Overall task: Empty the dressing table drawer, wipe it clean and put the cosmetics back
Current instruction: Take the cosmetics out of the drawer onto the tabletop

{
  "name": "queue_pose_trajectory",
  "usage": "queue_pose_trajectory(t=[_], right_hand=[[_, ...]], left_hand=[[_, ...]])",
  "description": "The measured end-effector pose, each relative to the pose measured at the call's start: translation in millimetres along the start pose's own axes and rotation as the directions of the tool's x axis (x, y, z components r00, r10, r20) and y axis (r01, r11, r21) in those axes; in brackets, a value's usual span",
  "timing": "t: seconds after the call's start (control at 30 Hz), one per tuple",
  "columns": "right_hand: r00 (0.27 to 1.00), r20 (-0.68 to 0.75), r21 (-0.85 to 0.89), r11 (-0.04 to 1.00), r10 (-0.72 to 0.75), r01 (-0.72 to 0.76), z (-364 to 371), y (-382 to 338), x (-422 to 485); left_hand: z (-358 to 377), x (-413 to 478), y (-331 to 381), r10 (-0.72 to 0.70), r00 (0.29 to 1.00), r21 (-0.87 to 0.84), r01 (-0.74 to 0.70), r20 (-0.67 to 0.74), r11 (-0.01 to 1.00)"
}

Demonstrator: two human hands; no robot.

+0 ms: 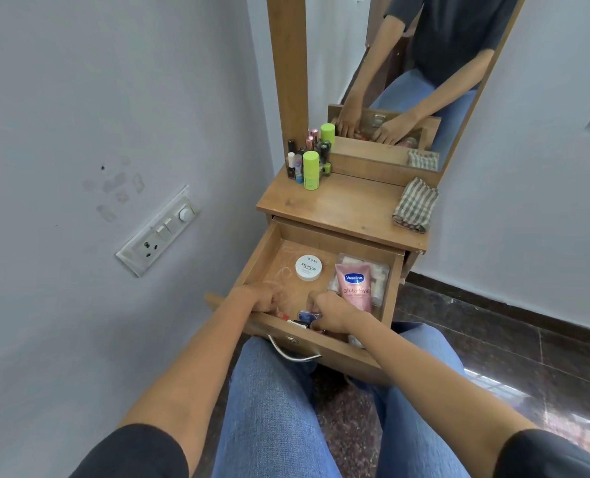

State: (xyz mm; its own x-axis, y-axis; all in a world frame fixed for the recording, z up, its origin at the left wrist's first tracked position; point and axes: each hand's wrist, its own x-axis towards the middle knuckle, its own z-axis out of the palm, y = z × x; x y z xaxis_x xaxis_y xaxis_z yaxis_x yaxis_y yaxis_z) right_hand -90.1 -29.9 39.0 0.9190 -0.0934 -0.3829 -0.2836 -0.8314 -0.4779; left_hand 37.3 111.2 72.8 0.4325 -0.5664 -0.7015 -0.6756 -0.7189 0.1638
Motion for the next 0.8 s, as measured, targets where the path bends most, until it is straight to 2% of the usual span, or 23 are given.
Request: queue_pose_trajectory(t=[0.1,0.2,0.3,0.4,0.47,0.67,0.8], right_hand=[[0.999,-0.049,0.086,0.996,-0.008,0.012,-5,-1,1],[0.986,-0.164,0.213,0.977,0.013,0.023,-20,-1,3],[0.957,-0.289,0.313,0.947,0.022,0.072,-48,-3,4],[0.928,-0.374,0.330,0.935,-0.001,0.133,-79,-5,9],[0.908,-0.420,0.372,0.913,0.006,0.166,-98,-9,15],[0.795,-0.594,0.406,0.899,0.120,0.168,-146,-22,52],[0.768,-0.621,0.431,0.886,0.153,0.172,-162,-26,81]], left_hand=[[3,2,-10,0.034,0.998,-0.122,-0.041,-0.055,0.992],[3,1,-15,0.049,0.978,-0.288,-0.108,-0.204,0.951],[-5,-3,-17,0.010,0.923,-0.499,-0.217,-0.384,0.839],[-18,-3,-20,-0.111,0.839,-0.627,-0.304,-0.533,0.717],[-33,-5,-16,-0.195,0.772,-0.698,-0.395,-0.604,0.598],[-89,-5,18,-0.410,0.568,-0.700,-0.602,-0.714,0.385],[-125,23,25,-0.435,0.505,-0.663,-0.629,-0.746,0.406]])
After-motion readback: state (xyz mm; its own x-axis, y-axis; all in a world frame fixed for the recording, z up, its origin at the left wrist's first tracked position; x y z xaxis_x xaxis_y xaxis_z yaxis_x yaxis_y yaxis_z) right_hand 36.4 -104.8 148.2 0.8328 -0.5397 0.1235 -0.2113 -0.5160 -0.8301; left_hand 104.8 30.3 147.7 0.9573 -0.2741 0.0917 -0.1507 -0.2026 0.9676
